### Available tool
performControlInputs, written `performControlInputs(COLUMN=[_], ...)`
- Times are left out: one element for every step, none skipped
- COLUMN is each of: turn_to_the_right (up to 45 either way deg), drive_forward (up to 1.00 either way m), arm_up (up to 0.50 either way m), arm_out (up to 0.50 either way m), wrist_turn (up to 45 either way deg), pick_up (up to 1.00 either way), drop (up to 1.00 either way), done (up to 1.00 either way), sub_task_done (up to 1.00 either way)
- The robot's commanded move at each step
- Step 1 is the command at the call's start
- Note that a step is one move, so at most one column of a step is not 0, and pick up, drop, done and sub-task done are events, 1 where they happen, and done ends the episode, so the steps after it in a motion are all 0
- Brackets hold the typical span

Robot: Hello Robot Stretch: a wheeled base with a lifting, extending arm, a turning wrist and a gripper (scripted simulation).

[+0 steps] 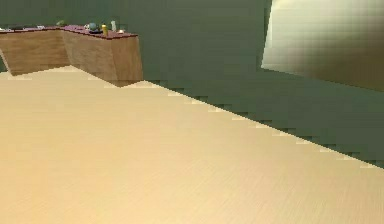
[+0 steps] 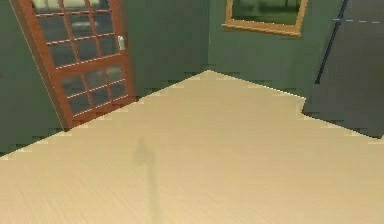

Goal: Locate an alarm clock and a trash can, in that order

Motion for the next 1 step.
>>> performControlInputs(turn_to_the_right=[-45.0], drive_forward=[0.00], arm_up=[0.00], arm_out=[0.00], wrist_turn=[0.0], pick_up=[0.00], drop=[0.00], done=[0.00], sub_task_done=[0.00])
